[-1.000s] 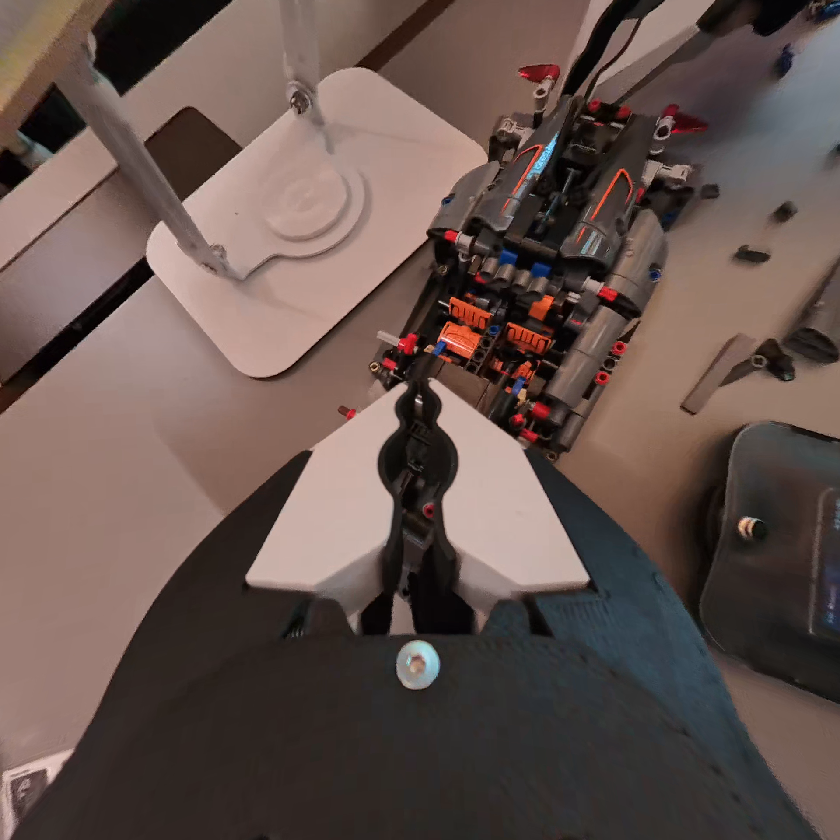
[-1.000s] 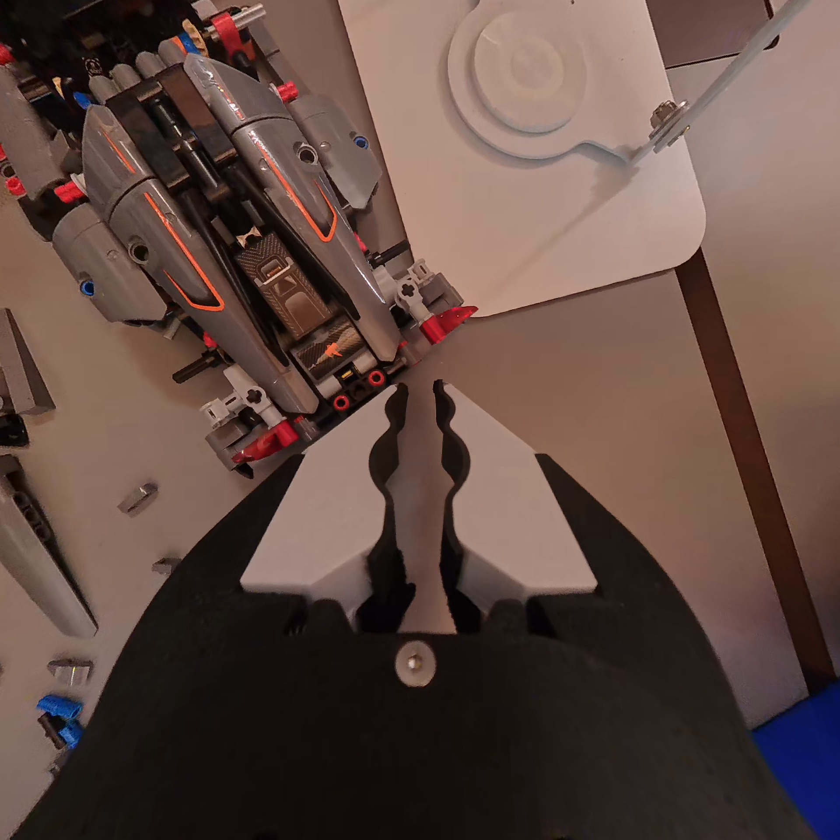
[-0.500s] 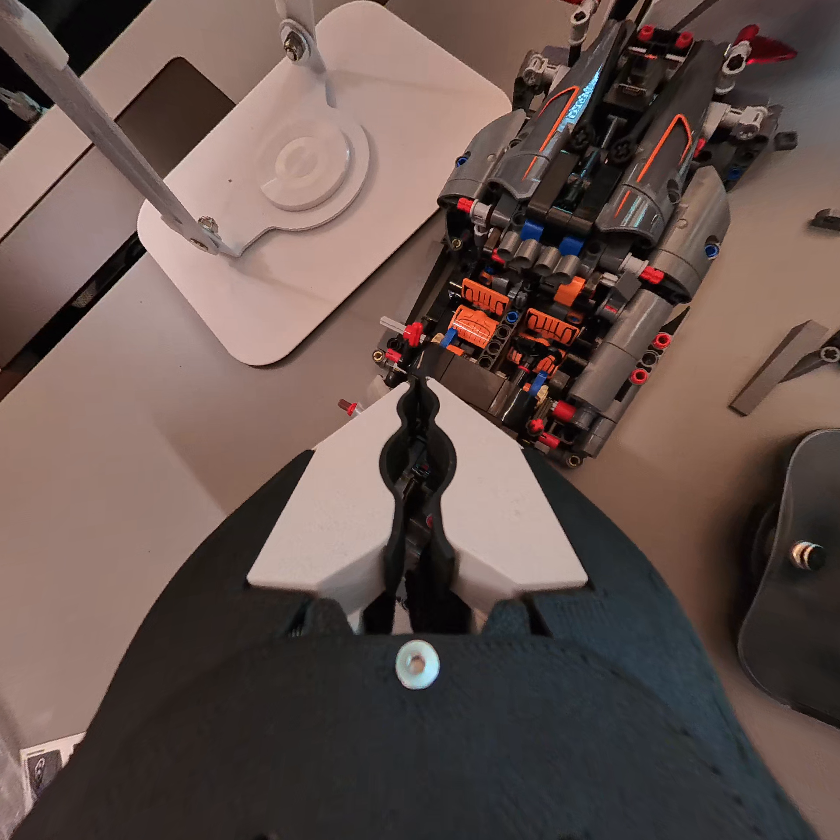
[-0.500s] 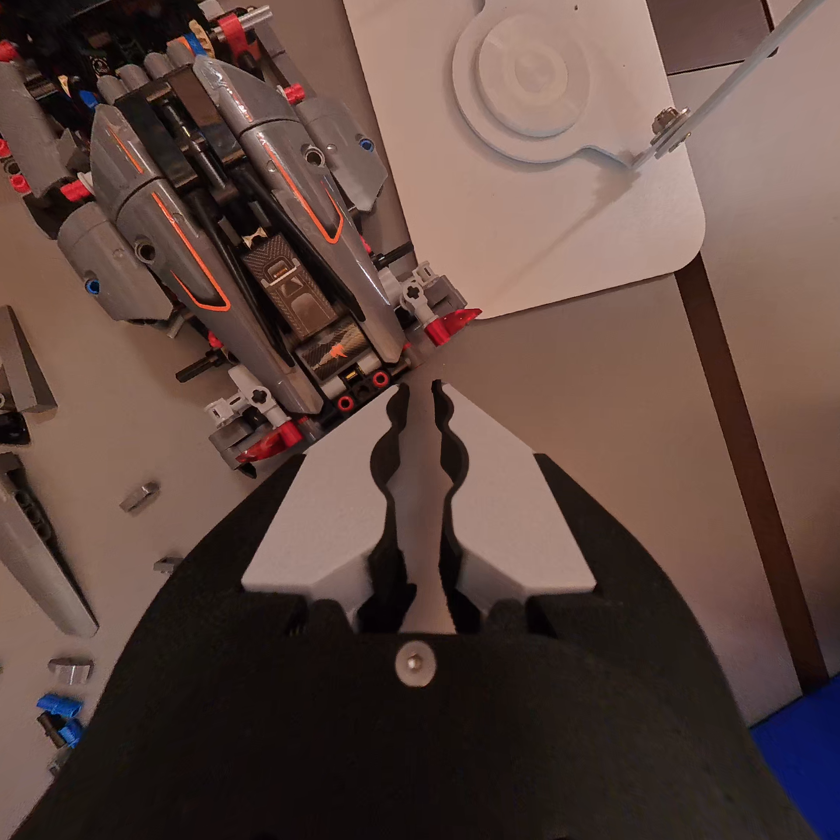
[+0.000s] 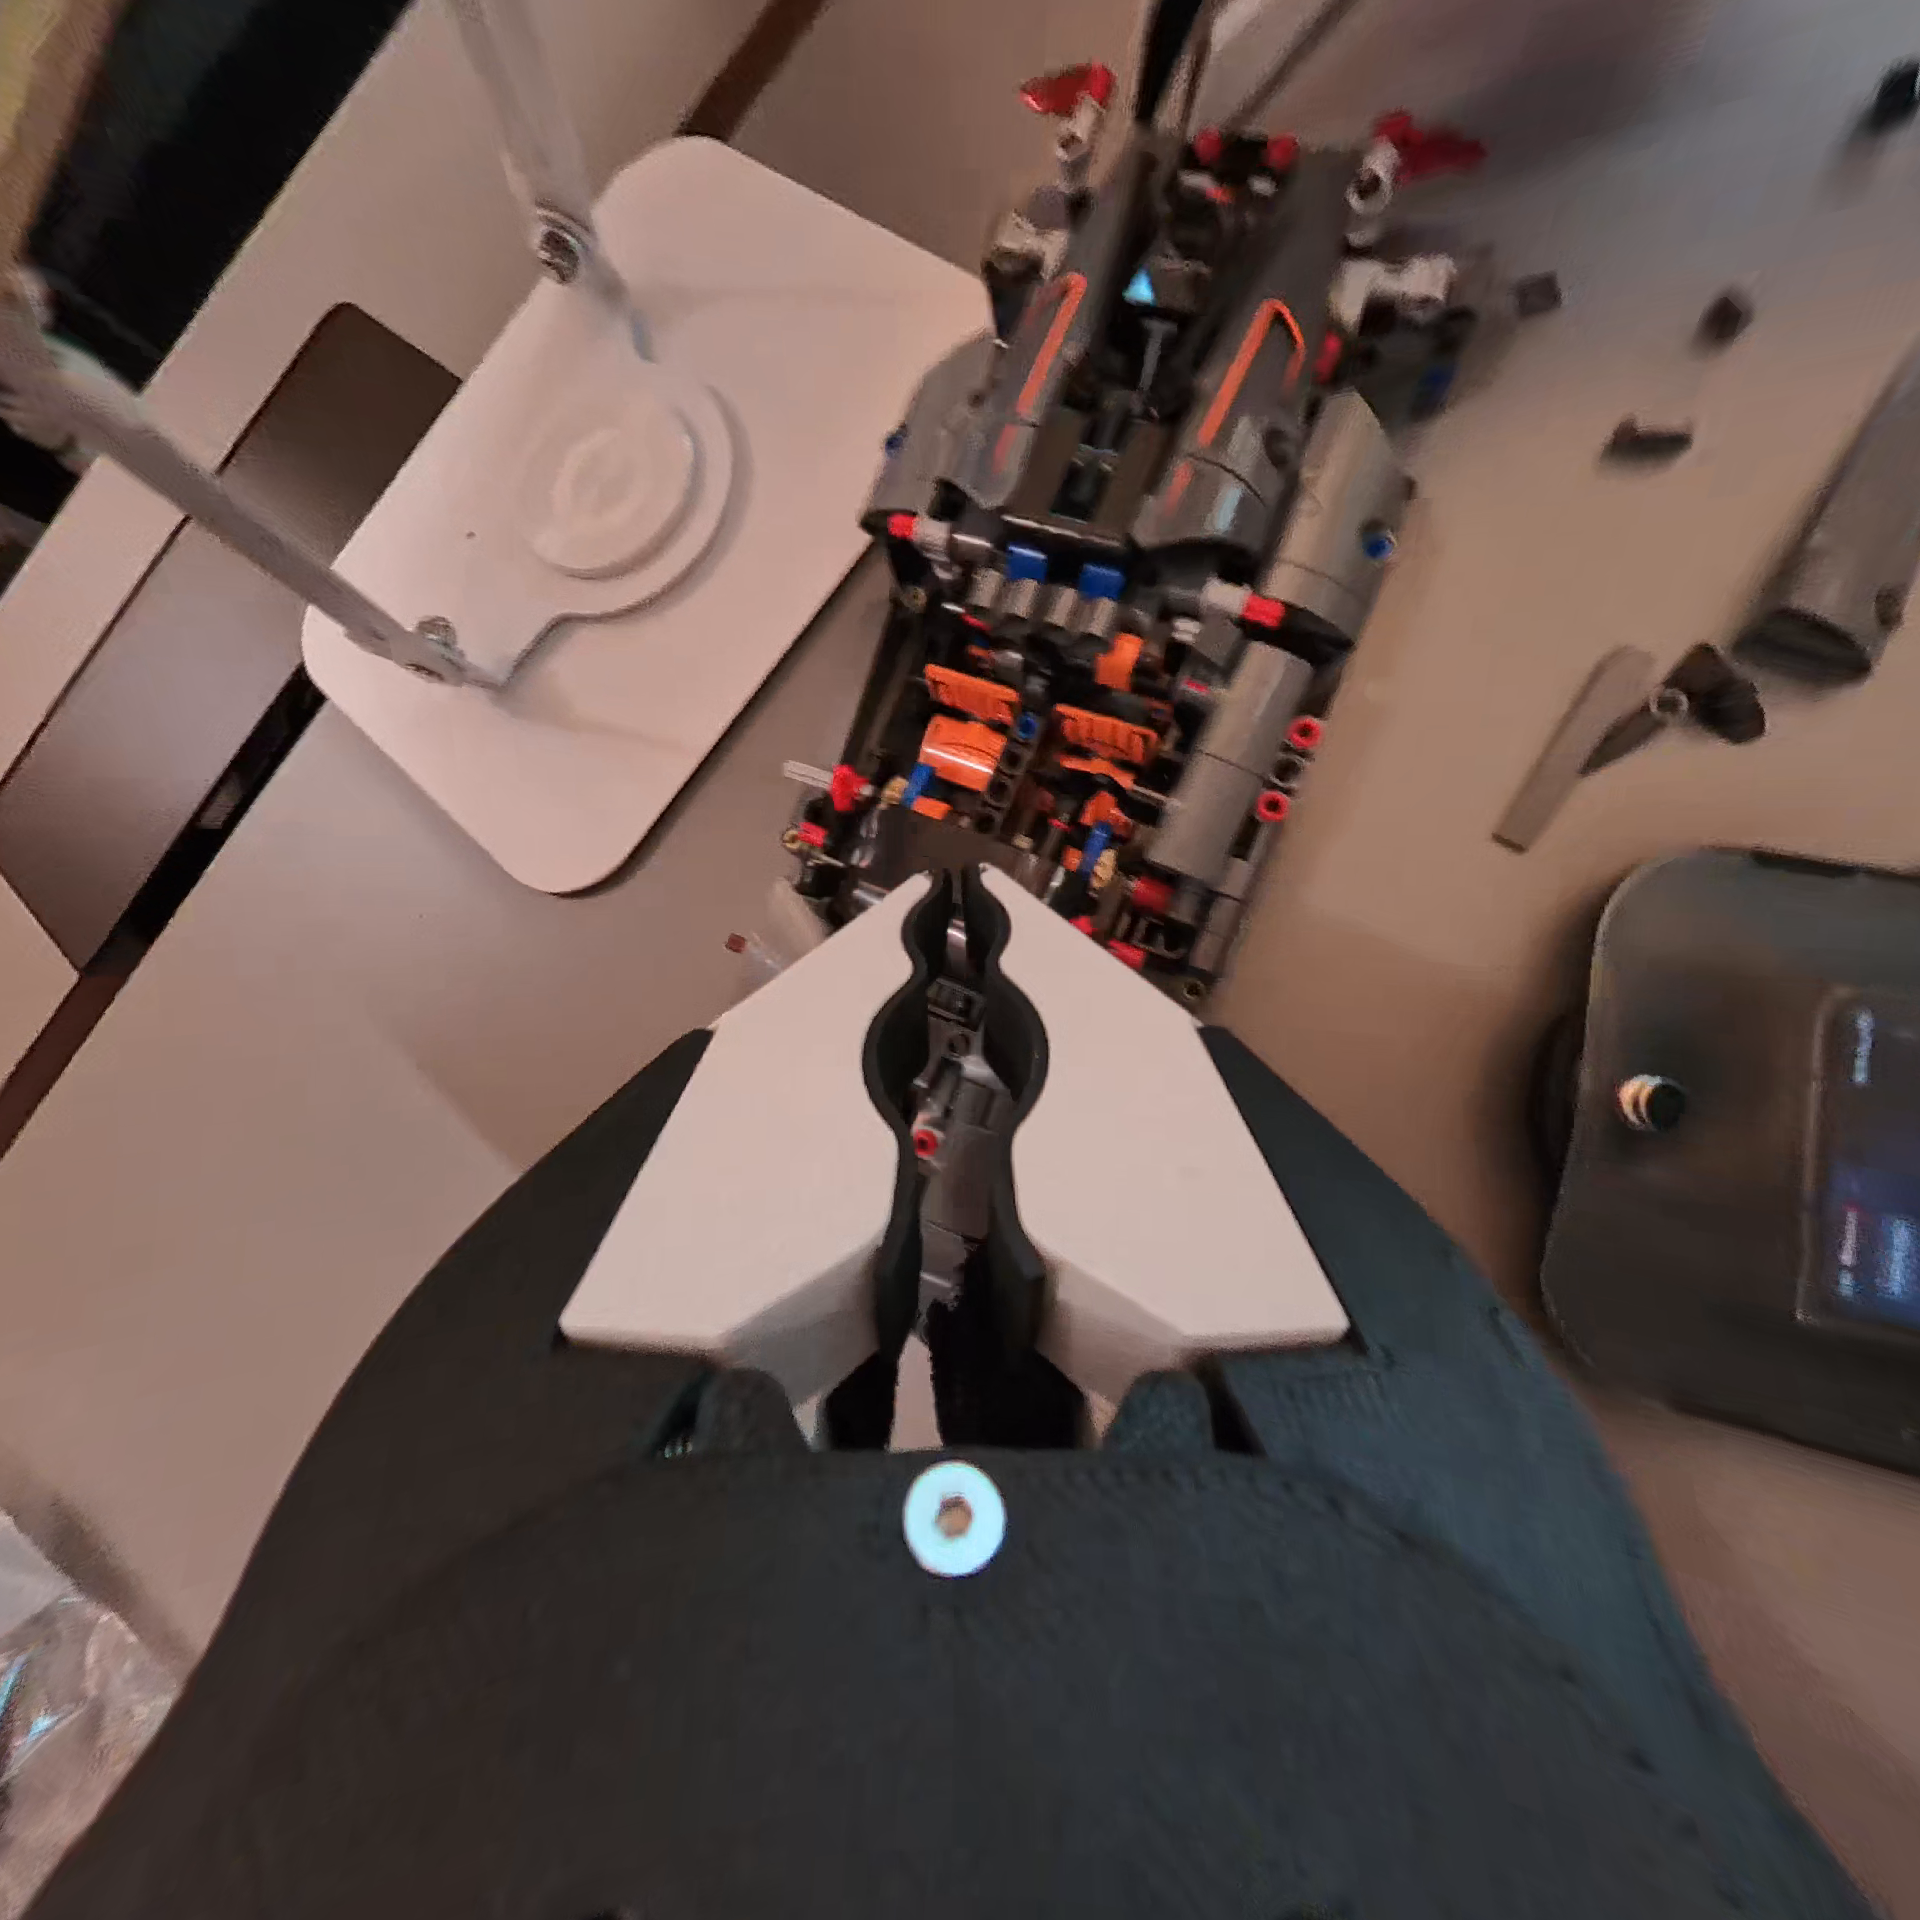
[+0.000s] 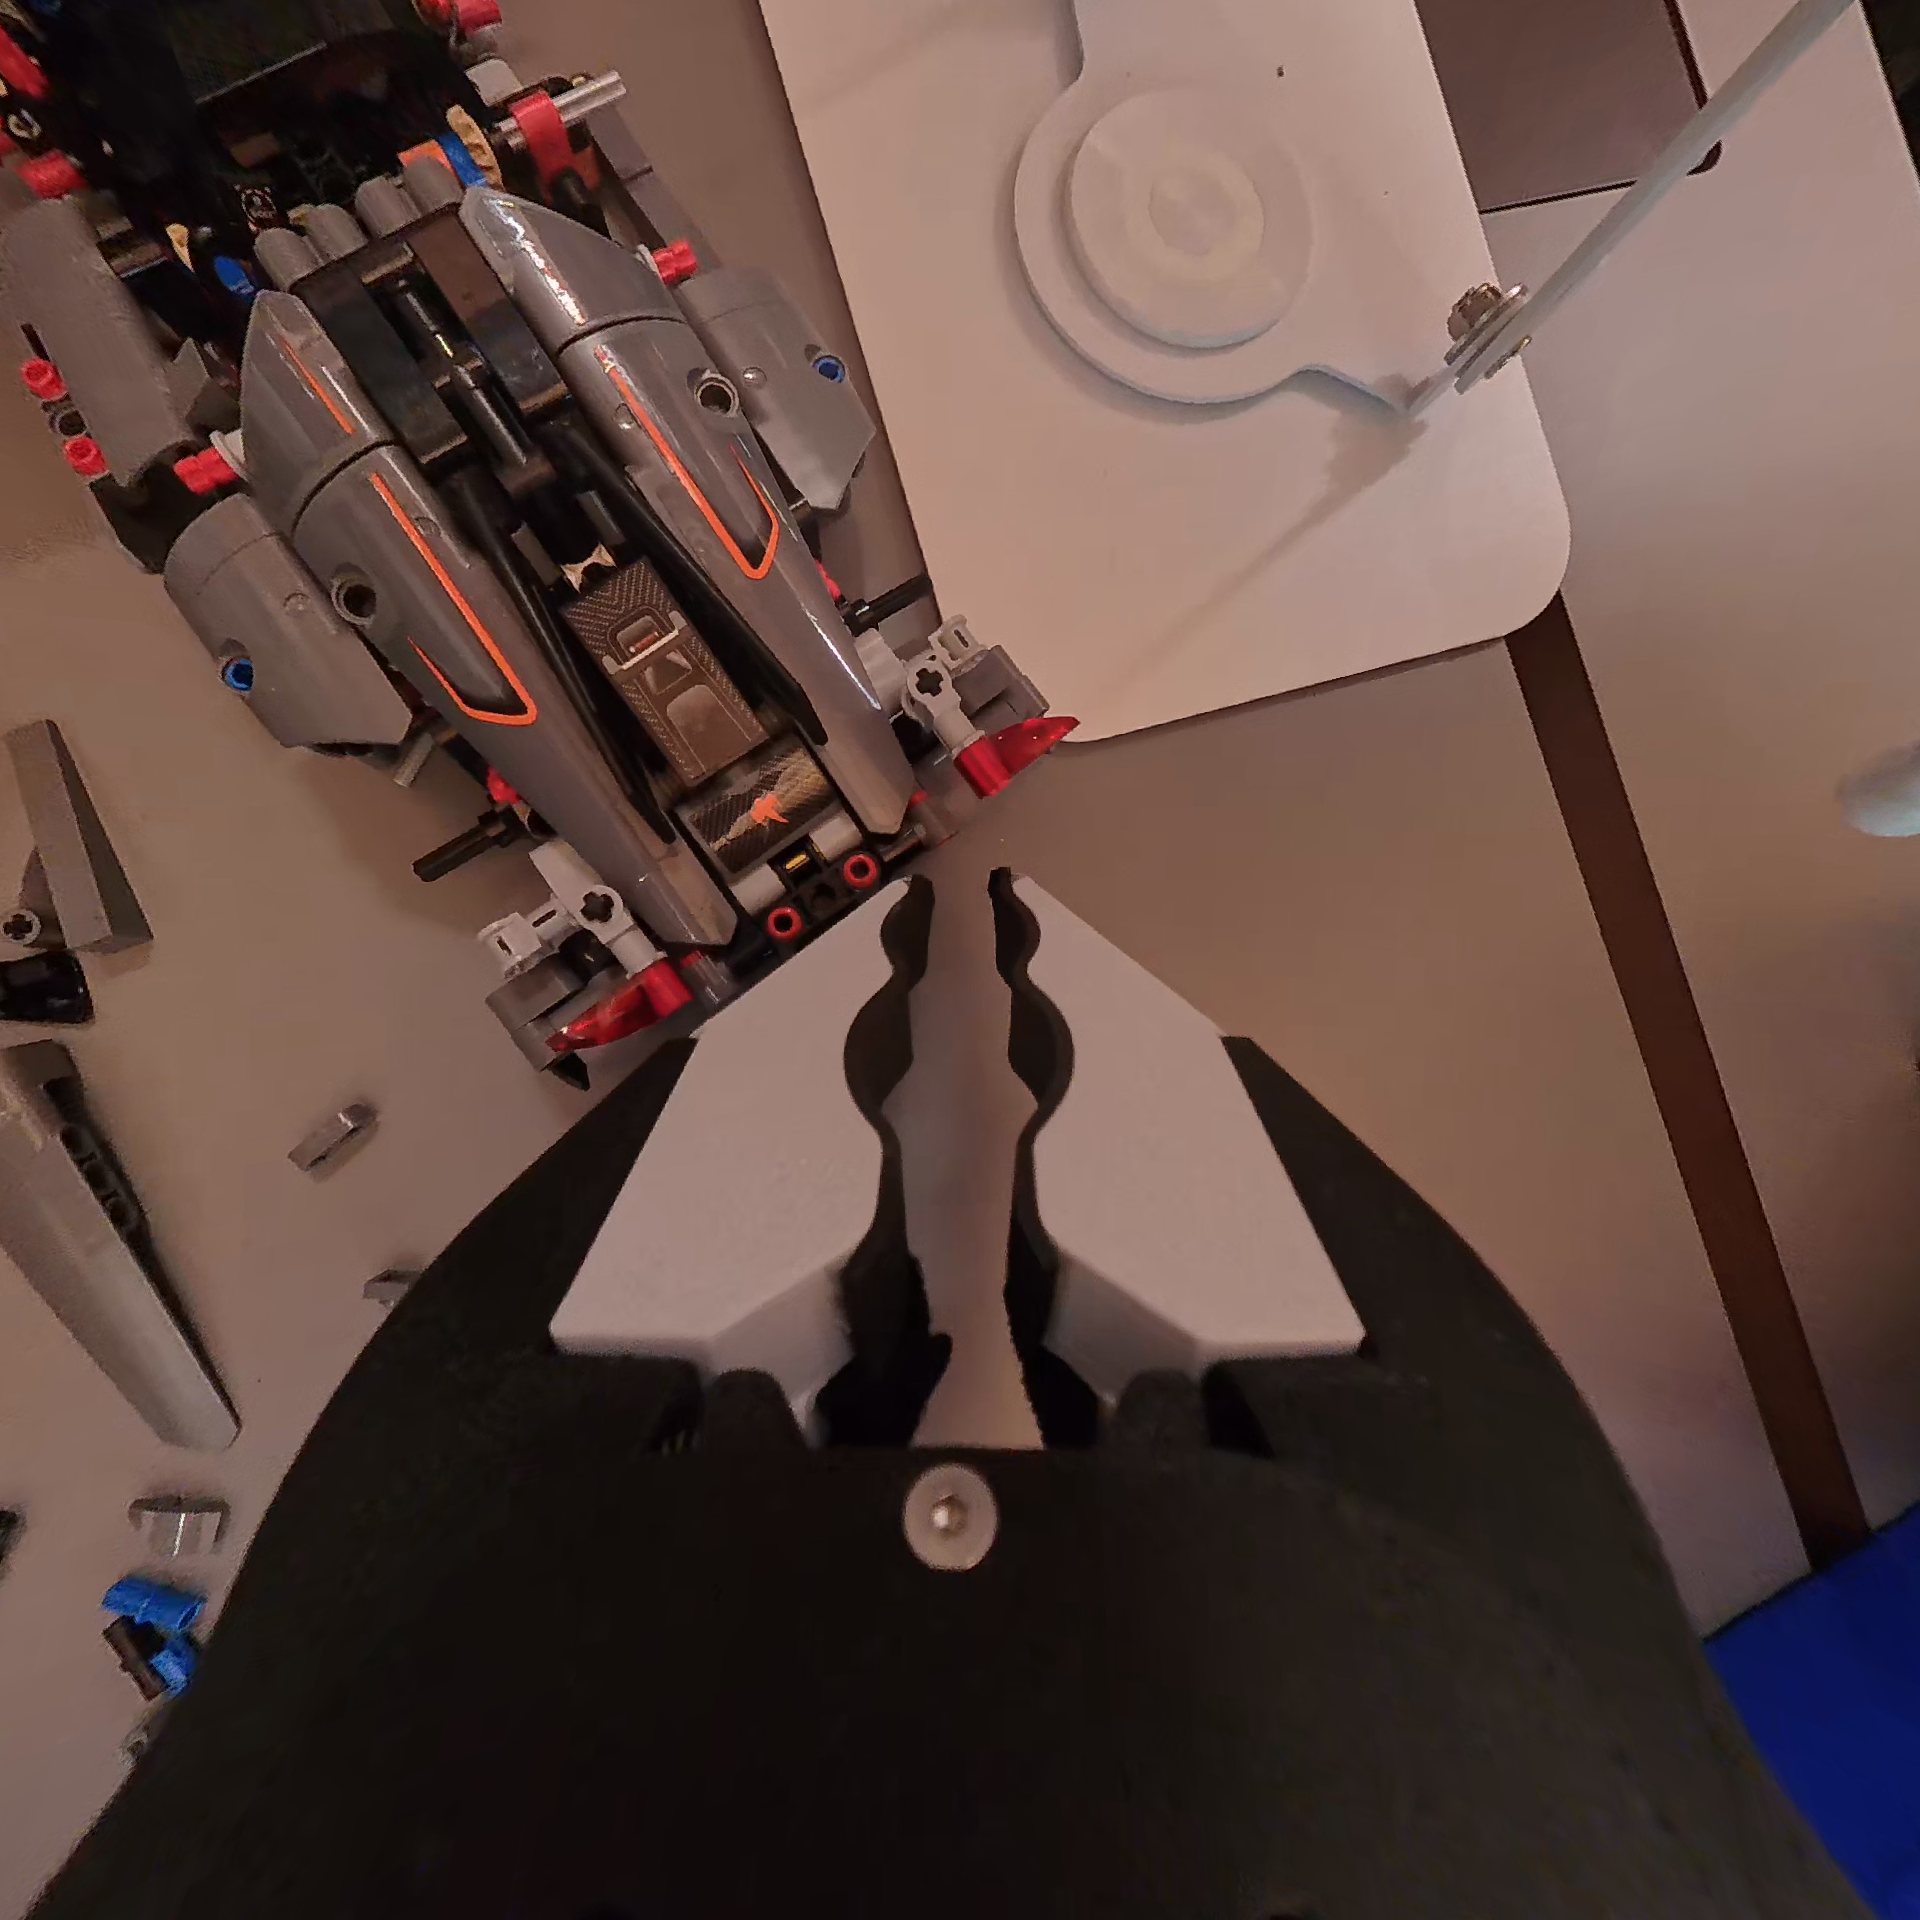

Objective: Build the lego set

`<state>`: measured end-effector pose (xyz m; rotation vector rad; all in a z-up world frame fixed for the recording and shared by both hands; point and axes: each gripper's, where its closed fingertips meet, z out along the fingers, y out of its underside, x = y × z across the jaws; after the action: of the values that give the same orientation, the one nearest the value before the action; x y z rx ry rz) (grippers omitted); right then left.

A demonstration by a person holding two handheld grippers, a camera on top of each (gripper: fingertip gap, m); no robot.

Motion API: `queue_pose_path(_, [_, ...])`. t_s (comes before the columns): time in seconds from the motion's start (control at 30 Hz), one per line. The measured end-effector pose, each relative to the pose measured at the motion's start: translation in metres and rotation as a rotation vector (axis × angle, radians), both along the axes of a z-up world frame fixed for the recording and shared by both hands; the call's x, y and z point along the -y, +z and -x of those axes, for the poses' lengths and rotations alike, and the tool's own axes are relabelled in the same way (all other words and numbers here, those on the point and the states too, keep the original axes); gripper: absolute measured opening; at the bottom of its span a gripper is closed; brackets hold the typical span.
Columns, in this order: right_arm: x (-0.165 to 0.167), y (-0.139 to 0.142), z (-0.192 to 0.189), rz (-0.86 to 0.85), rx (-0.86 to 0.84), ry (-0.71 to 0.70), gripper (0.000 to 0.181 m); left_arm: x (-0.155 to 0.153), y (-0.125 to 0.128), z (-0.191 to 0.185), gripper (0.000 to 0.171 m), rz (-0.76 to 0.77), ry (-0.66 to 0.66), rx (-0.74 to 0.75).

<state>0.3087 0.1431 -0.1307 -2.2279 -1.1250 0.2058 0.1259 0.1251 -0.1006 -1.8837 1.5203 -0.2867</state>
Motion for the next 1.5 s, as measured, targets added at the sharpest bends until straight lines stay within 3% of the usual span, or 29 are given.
queue_pose_path(0.13, [-0.002, 0.003, -0.005, -0.008, 0.001, -0.023, 0.012, 0.018, -0.002, 0.002, 0.018, -0.037, -0.017, -0.033])
queue_pose_path(0.47, [-0.006, 0.012, -0.01, -0.027, -0.024, -0.055, 0.01, 0.067, -0.01, 0.058, 0.033, 0.034, 0.064, 0.006])
queue_pose_path(0.63, [-0.002, 0.011, -0.005, -0.032, -0.014, -0.034, 0.009, 0.079, 0.006, 0.007, 0.026, -0.08, -0.045, 0.061])
queue_pose_path(0.83, [0.0, 0.013, -0.005, -0.034, -0.017, -0.024, 0.009, 0.067, -0.018, -0.041, 0.015, -0.201, -0.106, -0.083])
queue_pose_path(0.97, [-0.001, 0.011, -0.004, -0.03, -0.021, -0.021, 0.009, 0.063, -0.03, -0.048, 0.011, -0.217, -0.111, -0.121])
queue_pose_path(1.13, [-0.001, 0.009, -0.002, -0.023, -0.018, -0.016, 0.01, 0.06, -0.029, -0.048, 0.011, -0.236, -0.1, -0.124])
queue_pose_path(1.23, [0.0, 0.008, 0.0, -0.023, -0.015, -0.011, 0.01, 0.066, -0.035, -0.05, 0.022, -0.179, -0.12, -0.131])
queue_pose_path(1.5, [0.001, 0.009, 0.001, -0.023, -0.015, -0.006, 0.009, 0.064, -0.035, -0.049, 0.018, -0.185, -0.111, -0.132])
